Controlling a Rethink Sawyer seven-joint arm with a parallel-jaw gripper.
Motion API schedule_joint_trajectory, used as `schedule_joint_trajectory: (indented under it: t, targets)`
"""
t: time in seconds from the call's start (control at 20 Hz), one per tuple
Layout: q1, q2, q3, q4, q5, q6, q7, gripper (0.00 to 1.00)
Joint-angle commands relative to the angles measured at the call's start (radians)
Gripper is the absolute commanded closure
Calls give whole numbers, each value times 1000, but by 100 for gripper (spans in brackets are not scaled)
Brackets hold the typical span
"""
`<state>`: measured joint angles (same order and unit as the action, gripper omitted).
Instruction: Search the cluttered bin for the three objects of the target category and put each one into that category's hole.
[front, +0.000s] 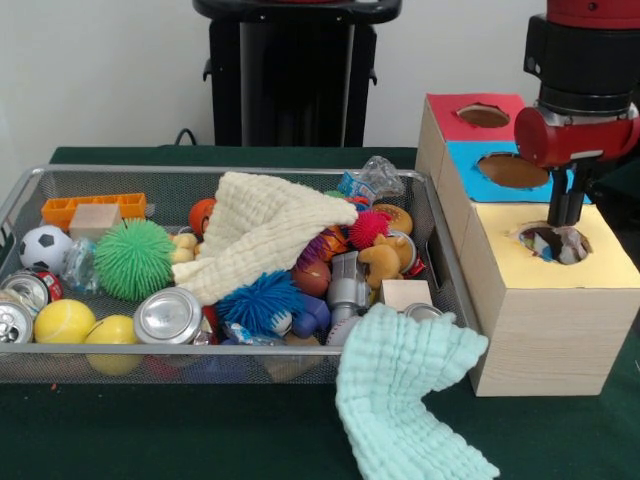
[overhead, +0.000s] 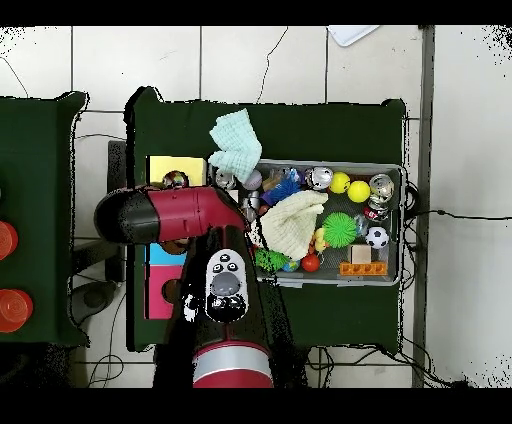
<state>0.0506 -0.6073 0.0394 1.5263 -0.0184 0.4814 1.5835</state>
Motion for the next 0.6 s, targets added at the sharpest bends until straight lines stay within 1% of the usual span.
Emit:
schedule_joint_trajectory:
  t: [0.05,0.3,0.5,0.6]
  targets:
    - [-35,35,40,44,-34,32,78,100]
    - [-14,142,16,-7,-66,-84,111,100]
    - [-8,176,9,-18,-72,-128,122,100]
    - [-4,184,4,-22,-62,-130,129,100]
